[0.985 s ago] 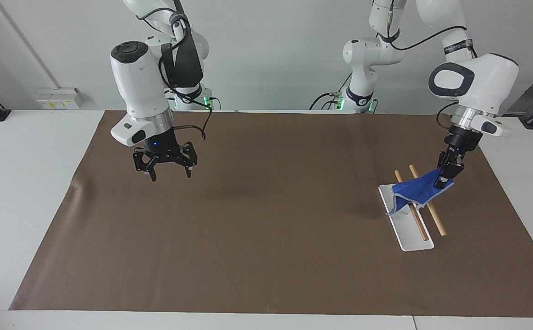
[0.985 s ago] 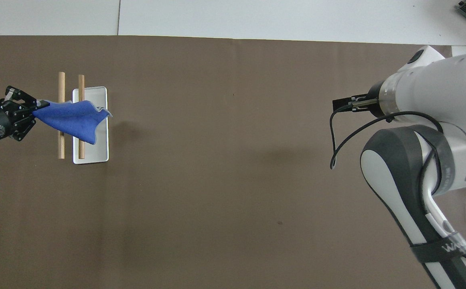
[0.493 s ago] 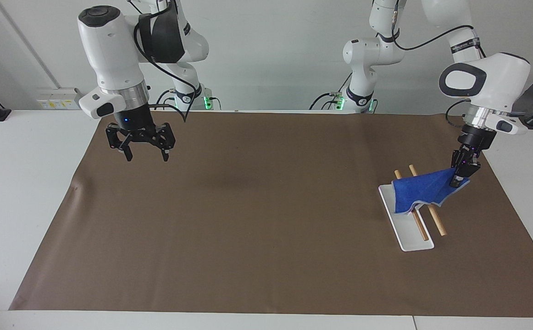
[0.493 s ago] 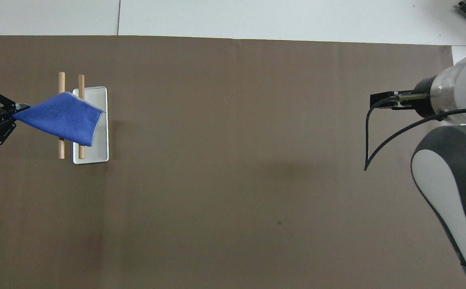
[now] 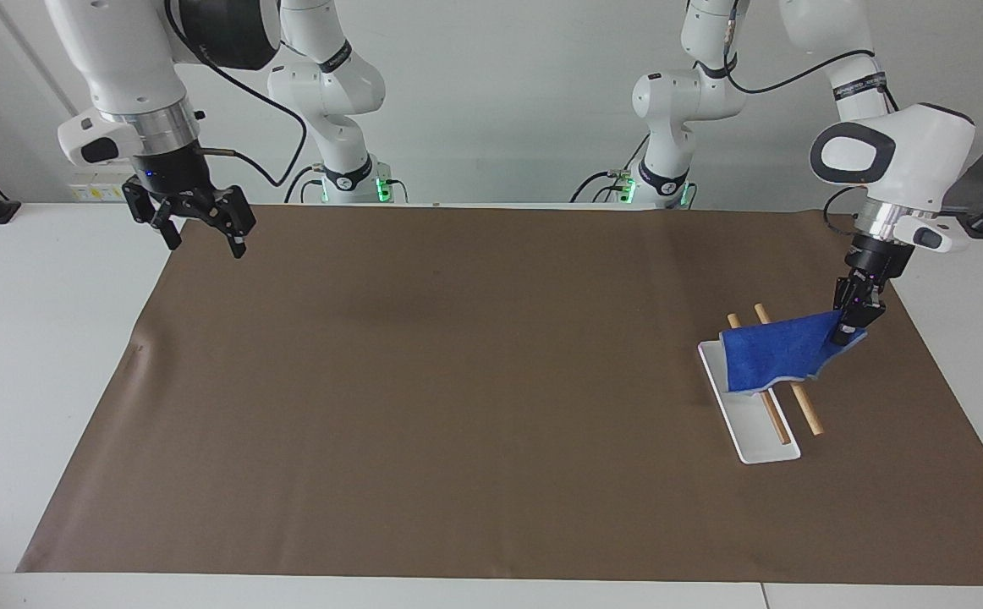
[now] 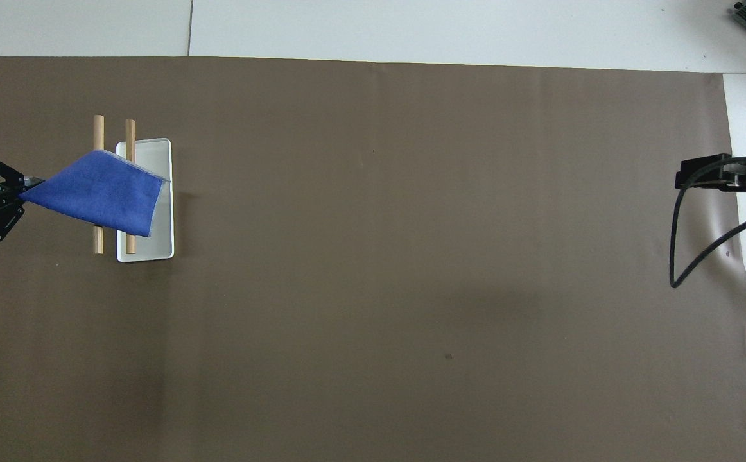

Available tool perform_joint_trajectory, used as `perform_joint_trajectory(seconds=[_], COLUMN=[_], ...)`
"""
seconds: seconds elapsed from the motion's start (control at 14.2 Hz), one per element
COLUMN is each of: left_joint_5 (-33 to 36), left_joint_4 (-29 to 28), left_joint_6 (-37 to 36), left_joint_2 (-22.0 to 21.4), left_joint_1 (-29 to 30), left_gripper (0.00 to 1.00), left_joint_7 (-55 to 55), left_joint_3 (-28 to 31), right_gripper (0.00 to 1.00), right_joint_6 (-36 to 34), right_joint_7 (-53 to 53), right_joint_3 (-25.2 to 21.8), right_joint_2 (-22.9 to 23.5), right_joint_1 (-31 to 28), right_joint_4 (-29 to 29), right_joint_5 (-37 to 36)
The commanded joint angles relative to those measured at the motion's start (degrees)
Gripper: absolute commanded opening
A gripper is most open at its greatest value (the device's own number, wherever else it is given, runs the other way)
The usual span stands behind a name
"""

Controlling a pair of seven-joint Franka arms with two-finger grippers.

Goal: Right arm passes towel to left arm to hang

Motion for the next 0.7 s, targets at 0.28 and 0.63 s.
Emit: perform_joint_trajectory(seconds=[0.28, 0.63], left_joint_5=[1.05, 1.05], left_joint_4=[-3.92, -7.43], left_joint_6=[5.22, 10.66], left_joint_2=[-0.30, -0.12], left_joint_1=[0.05, -0.74], left_gripper=[0.00, 0.00], left_joint_7=[0.05, -0.03], left_joint_3=[-0.02, -0.37], right_gripper=[1.00, 1.00], right_joint_6=[-10.00, -7.72], right_joint_7=[5.52, 4.83], right_joint_3=[1.00, 2.06], right_joint_2=[-0.44, -1.14], right_joint_1=[-1.98, -2.86], right_joint_4=[2.15, 0.22], right_joint_5=[3.36, 5.57])
